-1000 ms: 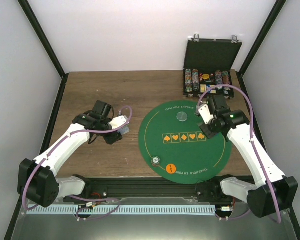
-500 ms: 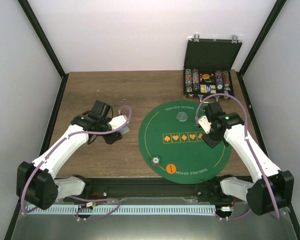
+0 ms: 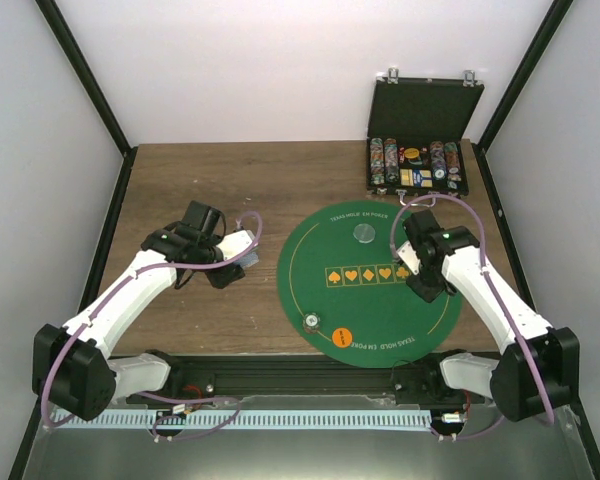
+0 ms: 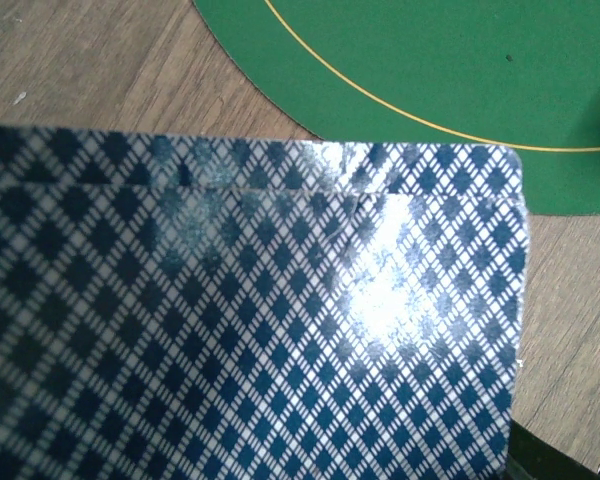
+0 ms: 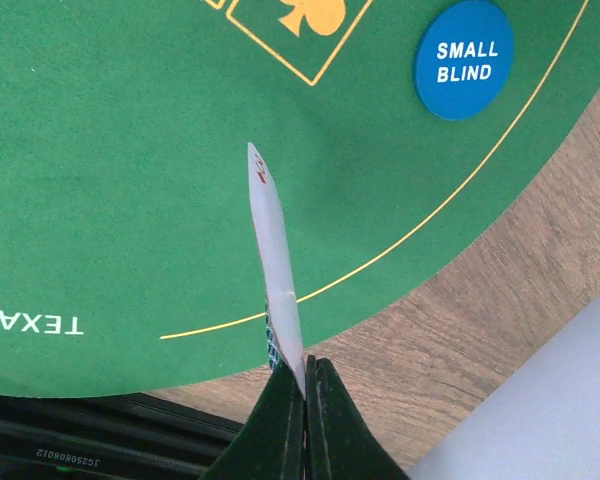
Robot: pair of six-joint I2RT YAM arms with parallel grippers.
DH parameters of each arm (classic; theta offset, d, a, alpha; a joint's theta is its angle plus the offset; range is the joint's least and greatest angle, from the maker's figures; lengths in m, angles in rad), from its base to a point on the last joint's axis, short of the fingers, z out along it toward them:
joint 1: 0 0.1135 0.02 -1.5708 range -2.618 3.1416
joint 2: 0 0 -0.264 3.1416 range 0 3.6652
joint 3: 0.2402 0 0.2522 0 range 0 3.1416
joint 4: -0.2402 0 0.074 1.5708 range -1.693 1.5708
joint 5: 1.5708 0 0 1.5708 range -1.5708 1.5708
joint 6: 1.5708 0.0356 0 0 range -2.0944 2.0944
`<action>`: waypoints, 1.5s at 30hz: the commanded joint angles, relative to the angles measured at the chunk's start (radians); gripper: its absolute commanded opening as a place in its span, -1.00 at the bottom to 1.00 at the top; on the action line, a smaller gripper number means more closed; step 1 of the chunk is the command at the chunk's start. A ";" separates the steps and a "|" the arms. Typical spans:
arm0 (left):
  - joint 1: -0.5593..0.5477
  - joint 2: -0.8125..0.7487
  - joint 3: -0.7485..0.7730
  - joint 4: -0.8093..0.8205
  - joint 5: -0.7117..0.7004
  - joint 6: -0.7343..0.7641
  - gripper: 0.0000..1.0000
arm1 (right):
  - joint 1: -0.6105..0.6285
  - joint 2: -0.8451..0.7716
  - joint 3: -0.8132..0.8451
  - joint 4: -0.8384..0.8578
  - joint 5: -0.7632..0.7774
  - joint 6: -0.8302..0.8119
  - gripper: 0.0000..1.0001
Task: Distribute texas hold em gaming equipment
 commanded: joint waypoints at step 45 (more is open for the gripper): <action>0.000 0.020 -0.004 0.013 -0.007 -0.011 0.16 | 0.422 0.195 -0.104 0.048 -0.454 -0.413 -0.99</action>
